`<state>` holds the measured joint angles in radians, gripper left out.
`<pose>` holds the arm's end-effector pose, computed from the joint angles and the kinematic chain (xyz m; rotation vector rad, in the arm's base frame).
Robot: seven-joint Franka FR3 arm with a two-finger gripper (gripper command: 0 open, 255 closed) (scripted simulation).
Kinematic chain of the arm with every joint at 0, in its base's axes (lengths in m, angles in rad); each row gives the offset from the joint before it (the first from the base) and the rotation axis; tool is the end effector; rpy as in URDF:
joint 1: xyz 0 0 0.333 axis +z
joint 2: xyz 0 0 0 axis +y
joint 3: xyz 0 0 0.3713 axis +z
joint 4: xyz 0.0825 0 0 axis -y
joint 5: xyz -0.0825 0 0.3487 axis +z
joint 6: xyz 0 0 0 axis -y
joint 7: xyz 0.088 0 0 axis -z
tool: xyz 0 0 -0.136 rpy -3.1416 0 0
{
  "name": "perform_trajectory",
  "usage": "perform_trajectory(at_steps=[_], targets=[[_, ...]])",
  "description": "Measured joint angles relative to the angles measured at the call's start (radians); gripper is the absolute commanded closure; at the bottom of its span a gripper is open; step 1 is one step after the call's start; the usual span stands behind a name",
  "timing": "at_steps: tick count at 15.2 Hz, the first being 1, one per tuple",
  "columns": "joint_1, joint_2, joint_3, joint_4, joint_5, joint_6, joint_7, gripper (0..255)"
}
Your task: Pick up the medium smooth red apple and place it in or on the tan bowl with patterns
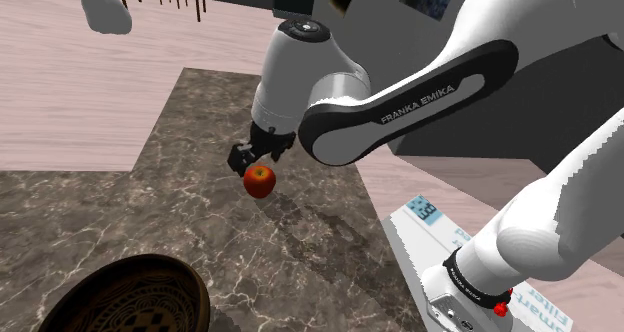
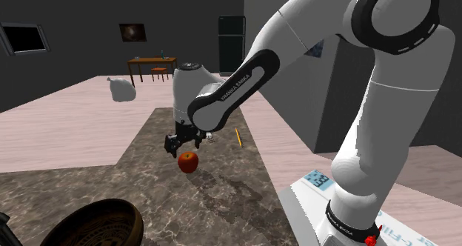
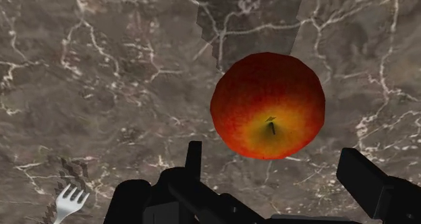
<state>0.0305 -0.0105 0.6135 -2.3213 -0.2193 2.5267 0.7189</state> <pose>0.4061 0.3037 0.4161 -3.0955 -0.1419 -0.4053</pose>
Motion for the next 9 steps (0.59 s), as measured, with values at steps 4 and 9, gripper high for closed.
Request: perform_trajectory(at_steps=[4, 9], targets=[[-0.002, 0.054, -0.005, 0.002, -0.067, 0.038, 0.047, 0], [-0.001, 0.082, -0.010, 0.007, -0.102, 0.053, 0.072, 0]])
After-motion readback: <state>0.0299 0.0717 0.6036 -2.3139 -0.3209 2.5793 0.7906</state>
